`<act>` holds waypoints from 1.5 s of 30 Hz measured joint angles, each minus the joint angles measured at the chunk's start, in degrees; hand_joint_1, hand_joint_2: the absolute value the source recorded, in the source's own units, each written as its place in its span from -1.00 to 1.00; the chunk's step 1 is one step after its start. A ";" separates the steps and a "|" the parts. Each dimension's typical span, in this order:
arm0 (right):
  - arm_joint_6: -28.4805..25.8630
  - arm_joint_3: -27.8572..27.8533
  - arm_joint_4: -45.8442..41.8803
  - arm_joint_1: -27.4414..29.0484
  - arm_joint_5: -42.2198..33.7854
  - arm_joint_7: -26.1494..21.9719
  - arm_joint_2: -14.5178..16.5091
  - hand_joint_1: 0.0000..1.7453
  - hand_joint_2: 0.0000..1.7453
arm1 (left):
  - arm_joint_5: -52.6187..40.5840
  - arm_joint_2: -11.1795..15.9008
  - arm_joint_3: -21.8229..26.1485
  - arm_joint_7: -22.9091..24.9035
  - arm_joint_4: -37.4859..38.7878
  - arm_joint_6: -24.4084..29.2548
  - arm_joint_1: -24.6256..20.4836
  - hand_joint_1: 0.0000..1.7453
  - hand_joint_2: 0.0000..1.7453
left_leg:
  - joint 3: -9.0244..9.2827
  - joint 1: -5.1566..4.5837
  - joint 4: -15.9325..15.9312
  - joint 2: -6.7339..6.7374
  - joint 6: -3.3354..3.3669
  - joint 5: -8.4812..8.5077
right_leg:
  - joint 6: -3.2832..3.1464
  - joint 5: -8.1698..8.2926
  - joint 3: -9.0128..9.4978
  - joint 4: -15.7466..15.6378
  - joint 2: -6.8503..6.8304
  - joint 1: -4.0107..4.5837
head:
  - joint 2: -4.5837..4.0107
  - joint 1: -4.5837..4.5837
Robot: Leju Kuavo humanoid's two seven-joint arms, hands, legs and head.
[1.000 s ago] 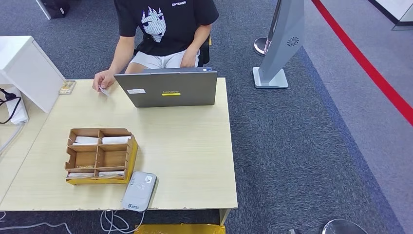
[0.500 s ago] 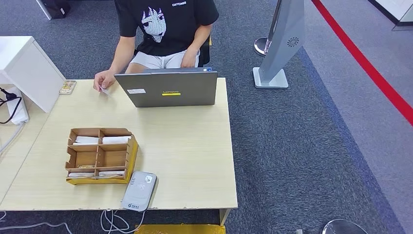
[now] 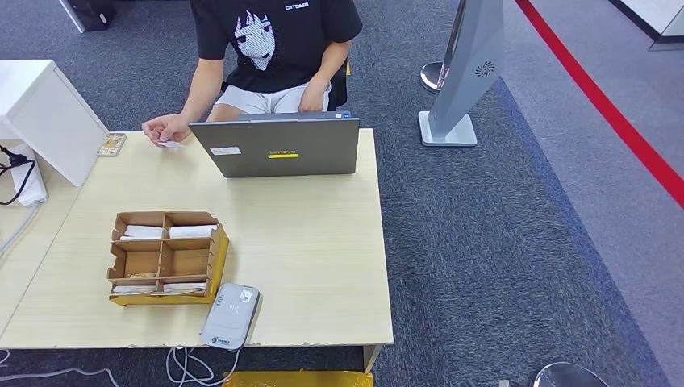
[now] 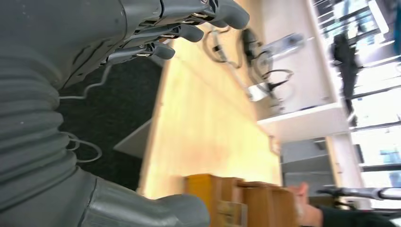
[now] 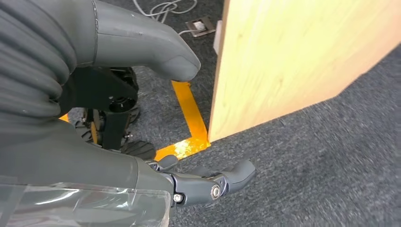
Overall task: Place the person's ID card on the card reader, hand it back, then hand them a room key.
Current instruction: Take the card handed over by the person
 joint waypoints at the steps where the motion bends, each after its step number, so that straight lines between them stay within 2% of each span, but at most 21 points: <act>1: 0.01 -0.50 0.04 -0.13 0.11 -0.10 0.05 -1.00 1.00 | 0.15 -0.16 -0.69 -0.21 -1.91 0.65 0.54 -1.00 1.00 | 0.00 0.00 0.00 0.00 0.00 0.00 | 0.00 0.00 0.00 0.00 0.00 0.00 | 0.00 0.00; 5: 0.32 -2.34 0.43 -0.89 1.39 -0.58 0.15 -1.00 1.00 | -2.60 -0.81 -4.17 -1.38 -11.24 4.00 2.54 -1.00 1.00 | 0.00 0.02 0.01 -0.01 0.00 0.01 | 0.00 0.01 0.00 0.00 -0.01 0.02 | 0.00 0.00; 9: 0.31 -3.04 0.90 -1.91 3.08 -2.26 0.22 -1.00 1.00 | -9.16 -1.02 -7.29 -2.00 -18.16 6.87 2.24 -1.00 1.00 | 0.02 0.02 0.01 0.00 -0.02 0.02 | -0.03 0.04 0.01 0.00 0.00 0.03 | 0.00 0.00; 11: -0.10 -3.16 1.11 -2.41 3.87 -2.88 0.28 -1.00 1.00 | -14.89 -0.31 -9.15 -2.05 -21.15 11.43 1.58 -1.00 1.00 | 0.05 0.03 0.01 0.00 -0.04 0.04 | -0.04 0.05 0.02 0.00 0.01 0.03 | 0.00 0.00; 15: -2.09 -3.08 1.59 -3.39 6.11 -2.66 0.48 -1.00 1.00 | -27.10 4.37 -14.04 -1.35 -24.19 23.31 -0.32 -1.00 1.00 | 0.07 0.04 0.00 -0.01 -0.10 0.08 | -0.05 0.06 0.03 0.01 0.01 0.04 | 0.00 -0.01; 18: -3.24 -2.04 2.23 -4.83 7.82 -1.87 0.83 -1.00 1.00 | -36.81 9.96 -16.95 5.39 -24.08 26.87 -5.35 -1.00 1.00 | 0.07 0.14 0.00 -0.06 -0.25 0.17 | -0.13 0.11 0.03 0.04 -0.02 0.12 | 0.00 0.04; 20: -2.53 -1.11 2.69 -5.98 8.33 -0.91 1.03 -1.00 1.00 | -44.79 14.23 -17.78 11.71 -22.44 27.31 -9.84 -1.00 1.00 | 0.11 0.17 -0.01 -0.05 -0.34 0.23 | -0.23 0.17 0.04 0.07 -0.01 0.15 | 0.00 0.01; 23: -0.36 -0.22 3.22 -7.10 7.81 0.54 1.26 -1.00 1.00 | -54.36 20.22 -17.88 17.45 -16.93 27.29 -15.85 -1.00 1.00 | 0.13 0.21 -0.02 -0.03 -0.47 0.32 | -0.33 0.23 0.01 0.14 0.01 0.20 | 0.00 -0.05; 28: 1.60 1.18 3.67 -8.28 7.05 1.93 1.34 -1.00 1.00 | -70.02 29.99 -18.14 23.67 -5.30 26.05 -24.28 -1.00 1.00 | 0.13 0.25 -0.02 0.01 -0.56 0.41 | -0.46 0.32 -0.05 0.22 0.07 0.26 | 0.00 -0.09; 32: 1.66 2.42 3.86 -8.84 6.77 2.50 1.42 -1.00 1.00 | -77.27 36.05 -19.36 26.78 5.03 25.54 -30.70 -1.00 1.00 | 0.11 0.29 -0.02 0.05 -0.59 0.43 | -0.50 0.35 -0.07 0.24 0.14 0.28 | 0.00 -0.07; 37: 1.60 3.52 4.03 -9.24 6.34 2.78 1.55 -1.00 1.00 | -79.34 39.68 -20.98 27.67 14.09 26.52 -35.25 -1.00 1.00 | 0.11 0.28 -0.01 0.17 -0.60 0.43 | -0.51 0.35 -0.10 0.25 0.27 0.28 | 0.00 -0.06; 45: 1.84 4.78 4.19 -9.36 5.31 3.02 1.58 -1.00 1.00 | -81.27 40.85 -24.07 29.65 21.99 27.31 -39.36 -1.00 1.00 | 0.04 0.26 -0.01 0.14 -0.60 0.42 | -0.50 0.35 -0.16 0.21 0.24 0.27 | 0.00 -0.06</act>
